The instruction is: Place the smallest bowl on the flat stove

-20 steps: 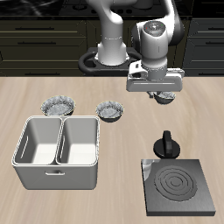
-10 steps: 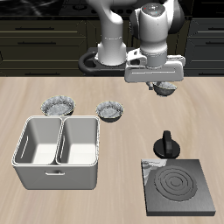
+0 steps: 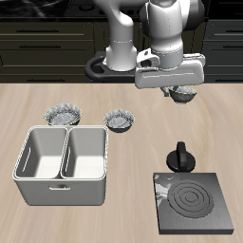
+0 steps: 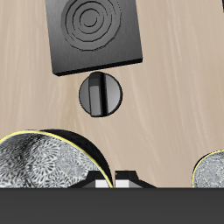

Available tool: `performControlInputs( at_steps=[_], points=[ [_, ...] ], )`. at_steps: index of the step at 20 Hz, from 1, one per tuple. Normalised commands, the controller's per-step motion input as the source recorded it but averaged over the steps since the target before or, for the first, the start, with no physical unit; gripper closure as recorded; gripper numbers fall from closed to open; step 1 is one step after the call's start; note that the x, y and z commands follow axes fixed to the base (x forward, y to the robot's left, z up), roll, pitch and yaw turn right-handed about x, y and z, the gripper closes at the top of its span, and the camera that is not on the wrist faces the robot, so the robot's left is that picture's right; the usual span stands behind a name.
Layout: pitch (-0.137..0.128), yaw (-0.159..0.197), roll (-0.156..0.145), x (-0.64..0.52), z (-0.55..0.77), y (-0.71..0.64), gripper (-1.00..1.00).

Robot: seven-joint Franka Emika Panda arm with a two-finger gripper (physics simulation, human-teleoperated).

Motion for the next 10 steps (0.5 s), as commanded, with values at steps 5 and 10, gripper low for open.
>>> performControlInputs(
  at_steps=[5, 10],
  points=[
    [0.006, -0.001, 0.023, 0.54, 0.11, 0.08, 1.0],
    [0.006, 0.05, -0.053, 0.5, 0.06, 0.0, 1.0]
  ],
)
